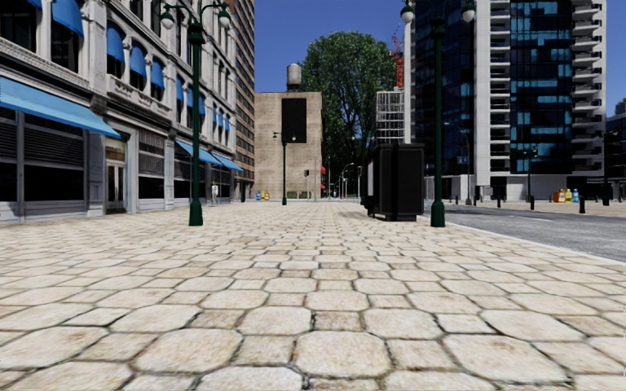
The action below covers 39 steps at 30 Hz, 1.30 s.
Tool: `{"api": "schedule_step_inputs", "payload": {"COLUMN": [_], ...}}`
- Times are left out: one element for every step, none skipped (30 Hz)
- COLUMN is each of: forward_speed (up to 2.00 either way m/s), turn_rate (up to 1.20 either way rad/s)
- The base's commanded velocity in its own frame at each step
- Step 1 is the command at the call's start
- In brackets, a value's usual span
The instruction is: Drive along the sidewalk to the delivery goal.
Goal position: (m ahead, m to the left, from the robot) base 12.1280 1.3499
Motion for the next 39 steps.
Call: {"api": "schedule_step_inputs", "payload": {"forward_speed": [2.0,2.0,2.0,2.0,2.0,2.0,2.0,2.0,2.0,2.0,2.0,2.0,2.0,2.0,2.0,2.0,2.0,2.0,2.0,2.0,2.0,2.0,2.0,2.0,2.0,2.0,2.0,2.0,2.0,2.0,2.0,2.0,2.0,2.0,2.0,2.0,2.0,2.0,2.0], "turn_rate": [0.0,0.0,0.0,0.0,0.0,0.0,0.0,0.0,0.0,0.0,0.0,0.0,0.0,0.0,0.0,0.18,0.67,0.84,0.88,0.51,0.51,0.04,0.0,0.0,0.0,0.0,0.0,0.0,0.0,0.0,0.0,0.0,0.0,0.0,0.0,0.0,0.0,0.0,0.0]}}
